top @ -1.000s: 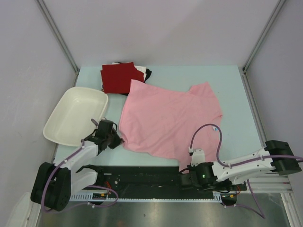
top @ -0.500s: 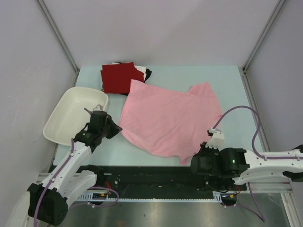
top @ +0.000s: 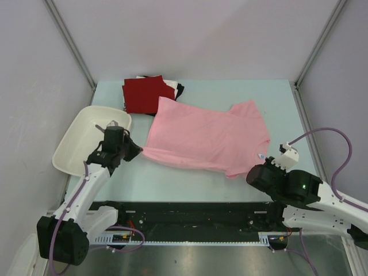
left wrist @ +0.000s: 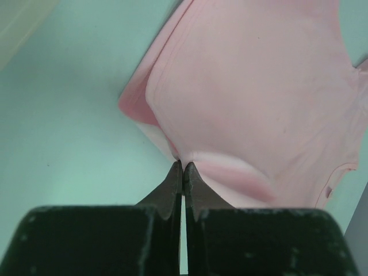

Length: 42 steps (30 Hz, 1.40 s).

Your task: Fold and stack the t-shirts

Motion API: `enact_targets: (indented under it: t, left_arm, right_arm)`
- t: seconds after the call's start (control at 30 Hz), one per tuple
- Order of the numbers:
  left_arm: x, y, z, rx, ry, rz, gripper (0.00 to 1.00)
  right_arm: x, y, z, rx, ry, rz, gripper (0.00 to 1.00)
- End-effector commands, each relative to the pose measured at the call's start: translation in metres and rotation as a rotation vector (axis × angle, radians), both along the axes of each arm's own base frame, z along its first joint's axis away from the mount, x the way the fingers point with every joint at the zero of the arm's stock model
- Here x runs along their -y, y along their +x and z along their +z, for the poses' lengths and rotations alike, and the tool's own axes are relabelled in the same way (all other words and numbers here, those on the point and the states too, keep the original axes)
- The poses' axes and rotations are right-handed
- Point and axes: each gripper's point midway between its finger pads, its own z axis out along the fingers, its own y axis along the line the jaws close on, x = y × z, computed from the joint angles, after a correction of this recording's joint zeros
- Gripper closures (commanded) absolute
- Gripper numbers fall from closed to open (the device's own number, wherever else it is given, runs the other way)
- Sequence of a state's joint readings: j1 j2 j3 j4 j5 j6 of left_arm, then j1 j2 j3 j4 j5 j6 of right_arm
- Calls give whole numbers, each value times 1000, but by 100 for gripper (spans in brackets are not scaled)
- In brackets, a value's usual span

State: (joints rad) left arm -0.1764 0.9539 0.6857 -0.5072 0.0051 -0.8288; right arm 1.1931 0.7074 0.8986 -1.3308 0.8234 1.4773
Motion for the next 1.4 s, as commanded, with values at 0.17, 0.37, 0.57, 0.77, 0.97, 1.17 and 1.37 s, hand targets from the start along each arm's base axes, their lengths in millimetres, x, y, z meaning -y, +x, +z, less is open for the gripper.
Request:
enact_targets:
  t: [0.17, 0.37, 0.57, 0.77, 0.97, 1.17, 1.37]
  left_arm:
    - [5, 35, 25, 64, -17, -17, 100]
    - [7, 60, 33, 70, -9, -14, 100]
    - [10, 87, 45, 80, -2, -22, 100]
    - [15, 107, 43, 69, -10, -40, 100]
    - [25, 122, 36, 44, -26, -75, 100]
    - [25, 132, 34, 40, -14, -76, 100]
    - [22, 138, 29, 26, 6, -66, 100]
  right_arm:
    - [44, -4, 4, -13, -91, -86, 100]
    - [49, -9, -1, -49, -87, -113, 100]
    - [49, -7, 2, -45, -85, -127, 100]
    - [49, 5, 5, -27, -129, -157, 100]
    - [43, 22, -1, -70, -192, -130, 100]
    - [49, 38, -8, -81, -217, -134, 100]
    - [49, 54, -19, -106, -188, -107, 100]
